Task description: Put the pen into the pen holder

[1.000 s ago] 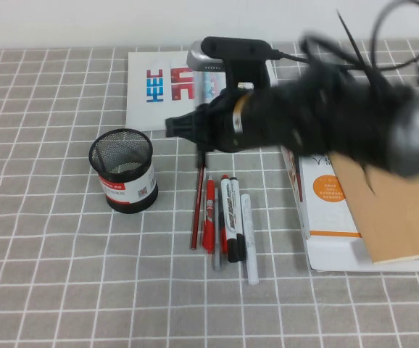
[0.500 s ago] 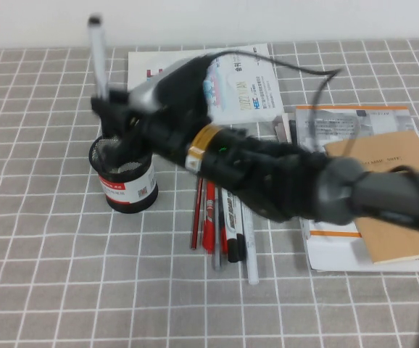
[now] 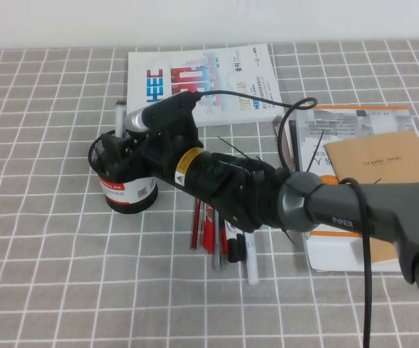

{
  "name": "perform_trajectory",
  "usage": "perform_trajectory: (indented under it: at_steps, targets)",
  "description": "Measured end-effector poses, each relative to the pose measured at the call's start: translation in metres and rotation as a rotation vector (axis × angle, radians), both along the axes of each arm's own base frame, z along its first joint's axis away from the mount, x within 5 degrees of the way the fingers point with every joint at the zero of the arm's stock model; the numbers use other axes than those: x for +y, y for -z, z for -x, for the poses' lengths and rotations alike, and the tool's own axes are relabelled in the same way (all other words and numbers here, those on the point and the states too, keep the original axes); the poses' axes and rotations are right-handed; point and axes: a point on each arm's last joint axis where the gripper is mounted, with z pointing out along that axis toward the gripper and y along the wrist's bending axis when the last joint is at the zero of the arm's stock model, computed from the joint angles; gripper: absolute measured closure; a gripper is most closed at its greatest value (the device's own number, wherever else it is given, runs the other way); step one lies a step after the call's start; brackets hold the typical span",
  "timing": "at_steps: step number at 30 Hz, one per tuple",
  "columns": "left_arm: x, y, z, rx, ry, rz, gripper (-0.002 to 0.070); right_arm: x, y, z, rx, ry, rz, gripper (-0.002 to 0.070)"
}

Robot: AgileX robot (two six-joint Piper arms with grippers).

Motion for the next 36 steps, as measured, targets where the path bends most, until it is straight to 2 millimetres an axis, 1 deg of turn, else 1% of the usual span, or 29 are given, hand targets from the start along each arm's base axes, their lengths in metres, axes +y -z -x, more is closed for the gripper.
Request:
perform_trajectory:
  at_steps: [2, 3, 5, 6, 7, 9, 11, 13, 16, 19, 22, 24, 27, 30, 36]
  targets:
    - [0.000, 0.000, 0.000, 0.000, 0.000, 0.000, 0.0680, 0.000, 0.001, 0.000, 0.011, 0.005, 0.010, 0.0286]
    - [0.000, 0.000, 0.000, 0.000, 0.000, 0.000, 0.0680, -0.001, -0.001, 0.000, 0.015, 0.006, 0.016, 0.0280]
    - [0.000, 0.000, 0.000, 0.000, 0.000, 0.000, 0.0680, -0.002, -0.010, 0.002, 0.013, 0.001, 0.029, 0.0307]
    - [0.000, 0.000, 0.000, 0.000, 0.000, 0.000, 0.0680, -0.004, -0.017, 0.005, 0.012, -0.005, 0.032, 0.0344]
    - [0.000, 0.000, 0.000, 0.000, 0.000, 0.000, 0.0680, -0.007, -0.026, 0.009, 0.011, -0.014, 0.023, 0.0397]
    - [0.000, 0.000, 0.000, 0.000, 0.000, 0.000, 0.0680, -0.015, -0.048, 0.019, 0.030, -0.030, -0.017, 0.0533]
    - [0.000, 0.000, 0.000, 0.000, 0.000, 0.000, 0.0680, -0.028, -0.071, 0.035, 0.039, -0.047, -0.048, 0.0614]
    - [0.000, 0.000, 0.000, 0.000, 0.000, 0.000, 0.0680, -0.044, -0.089, 0.053, 0.036, -0.063, -0.064, 0.0657]
    - [0.000, 0.000, 0.000, 0.000, 0.000, 0.000, 0.0680, -0.067, -0.103, 0.077, 0.030, -0.074, -0.058, 0.0679]
    - [0.000, 0.000, 0.000, 0.000, 0.000, 0.000, 0.0680, -0.097, -0.114, 0.108, 0.000, -0.096, -0.024, 0.0686]
    - [0.000, 0.000, 0.000, 0.000, 0.000, 0.000, 0.0680, -0.124, -0.125, 0.143, -0.117, -0.166, 0.050, 0.0688]
    - [0.000, 0.000, 0.000, 0.000, 0.000, 0.000, 0.0680, -0.143, -0.133, 0.168, -0.235, -0.232, 0.109, 0.0689]
    - [0.000, 0.000, 0.000, 0.000, 0.000, 0.000, 0.0680, -0.164, -0.137, 0.197, -0.387, -0.307, 0.196, 0.0688]
    - [0.000, 0.000, 0.000, 0.000, 0.000, 0.000, 0.0680, -0.183, -0.133, 0.214, -0.448, -0.306, 0.269, 0.0688]
    - [0.000, 0.000, 0.000, 0.000, 0.000, 0.000, 0.0680, -0.216, -0.114, 0.223, -0.399, -0.149, 0.408, 0.0689]
